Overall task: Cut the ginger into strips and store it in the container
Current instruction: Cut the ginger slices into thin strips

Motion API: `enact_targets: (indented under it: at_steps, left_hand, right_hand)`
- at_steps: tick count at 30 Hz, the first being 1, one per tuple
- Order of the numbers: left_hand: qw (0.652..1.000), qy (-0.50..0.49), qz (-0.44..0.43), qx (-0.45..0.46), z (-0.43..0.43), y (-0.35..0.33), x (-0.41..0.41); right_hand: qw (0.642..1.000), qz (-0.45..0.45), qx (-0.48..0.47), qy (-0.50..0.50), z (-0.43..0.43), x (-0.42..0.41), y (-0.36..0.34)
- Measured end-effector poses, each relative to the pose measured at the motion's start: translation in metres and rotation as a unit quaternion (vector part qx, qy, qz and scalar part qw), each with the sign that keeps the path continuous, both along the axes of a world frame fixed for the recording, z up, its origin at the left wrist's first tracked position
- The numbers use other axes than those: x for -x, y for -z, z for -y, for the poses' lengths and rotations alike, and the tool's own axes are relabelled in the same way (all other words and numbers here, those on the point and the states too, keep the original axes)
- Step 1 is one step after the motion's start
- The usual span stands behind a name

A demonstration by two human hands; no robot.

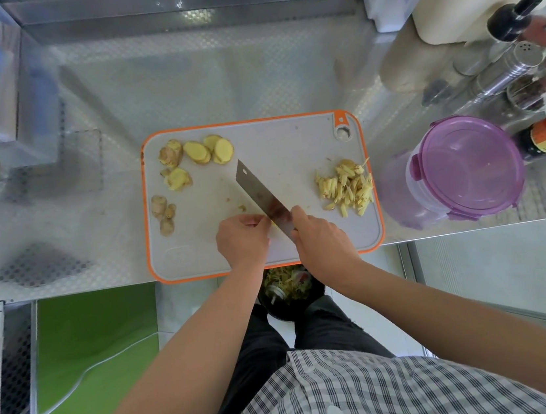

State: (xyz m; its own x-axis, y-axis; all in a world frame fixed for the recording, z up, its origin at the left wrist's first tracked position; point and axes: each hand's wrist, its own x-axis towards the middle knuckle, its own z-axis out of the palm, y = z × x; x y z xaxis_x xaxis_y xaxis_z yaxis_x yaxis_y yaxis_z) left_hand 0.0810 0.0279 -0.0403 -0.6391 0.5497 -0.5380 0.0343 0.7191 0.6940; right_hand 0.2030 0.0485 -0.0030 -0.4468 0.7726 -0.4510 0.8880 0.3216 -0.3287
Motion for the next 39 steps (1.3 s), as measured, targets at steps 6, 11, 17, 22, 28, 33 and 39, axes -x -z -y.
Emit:
enact_targets:
  at_steps: [6,11,17,22,28,33,39]
  left_hand:
    - [1.0,-0.004,0.004,-0.008,0.001,0.0,-0.001]
    - [1.0,-0.009,0.011,0.001,0.0,-0.004,0.0]
    - [1.0,-0.003,0.007,-0.003,0.001,-0.004,-0.001]
    - [1.0,-0.001,0.002,-0.004,0.0,-0.005,-0.002]
    - [1.0,0.021,-0.022,-0.005,0.0,-0.005,-0.001]
    - [0.999,0.03,-0.036,0.0,0.002,0.0,0.002]
    - [0.991,0.011,-0.132,-0.012,0.006,-0.003,0.01]
  right_hand:
    - [1.0,0.0,-0.011,0.002,0.0,0.011,0.007]
    - [0.999,-0.035,-0.004,0.02,-0.001,0.004,0.002]
    - [1.0,-0.011,-0.012,0.004,0.004,0.001,-0.001]
    - [1.0,0.001,-0.008,0.012,0.005,0.004,0.0]
    - [1.0,-0.008,-0.003,0.024,0.007,0.011,0.006]
    - [0.993,-0.075,-0.005,0.087,0.001,0.002,0.007]
    - [0.994,-0.097,0.021,0.033,0.015,0.006,0.003]
